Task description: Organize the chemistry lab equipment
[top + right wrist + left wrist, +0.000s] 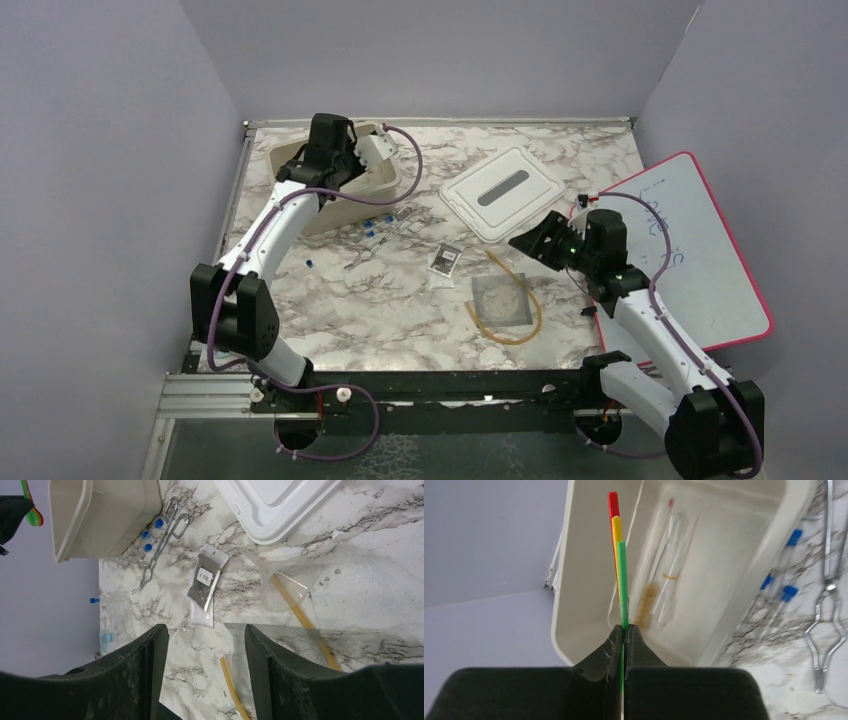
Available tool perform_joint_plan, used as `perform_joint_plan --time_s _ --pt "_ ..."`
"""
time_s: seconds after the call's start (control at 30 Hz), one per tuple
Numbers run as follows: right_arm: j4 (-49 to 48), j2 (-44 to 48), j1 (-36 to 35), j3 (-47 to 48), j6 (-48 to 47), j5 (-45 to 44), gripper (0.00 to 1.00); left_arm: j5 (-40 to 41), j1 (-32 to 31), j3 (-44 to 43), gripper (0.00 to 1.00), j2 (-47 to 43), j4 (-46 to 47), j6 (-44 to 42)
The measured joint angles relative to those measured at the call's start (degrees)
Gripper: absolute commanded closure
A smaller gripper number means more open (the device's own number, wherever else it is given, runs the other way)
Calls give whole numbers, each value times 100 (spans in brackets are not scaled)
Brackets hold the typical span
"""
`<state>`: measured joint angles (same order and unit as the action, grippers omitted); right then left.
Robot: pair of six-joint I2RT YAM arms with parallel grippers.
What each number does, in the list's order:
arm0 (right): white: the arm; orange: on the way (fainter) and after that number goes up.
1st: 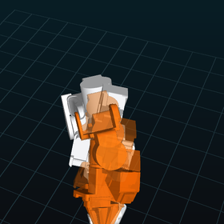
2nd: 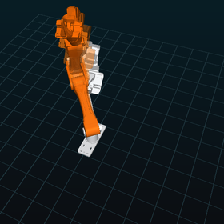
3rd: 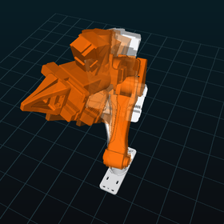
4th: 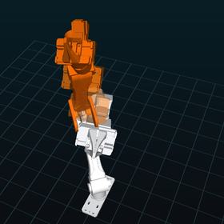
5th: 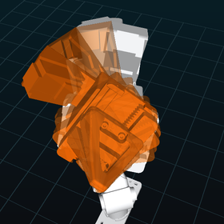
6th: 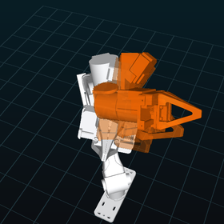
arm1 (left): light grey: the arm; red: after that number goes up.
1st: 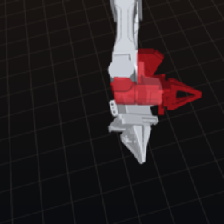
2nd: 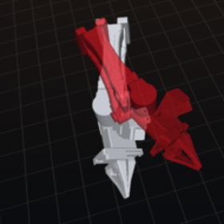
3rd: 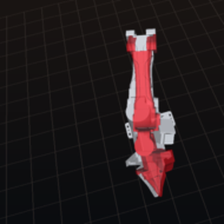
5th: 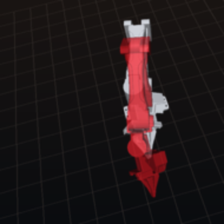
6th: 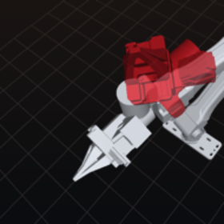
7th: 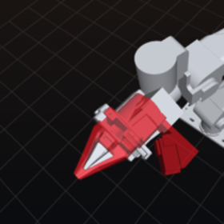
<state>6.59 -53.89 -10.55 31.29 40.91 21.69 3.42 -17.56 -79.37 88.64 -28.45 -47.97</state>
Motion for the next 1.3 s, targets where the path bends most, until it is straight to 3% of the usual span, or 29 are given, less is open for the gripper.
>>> perform_joint_plan --time_s 0.4,0.73,1.3 --pt "13 -247 0 240 -44 20 38 -846 678 74 100 809 -17 -1425" --pt "9 -466 0 243 -39 24 38 -1720 1123 -1178 100 2288 -599 -1672" --pt "-13 -649 0 334 -42 48 38 -2052 1298 -1252 58 2638 -1123 -1405"
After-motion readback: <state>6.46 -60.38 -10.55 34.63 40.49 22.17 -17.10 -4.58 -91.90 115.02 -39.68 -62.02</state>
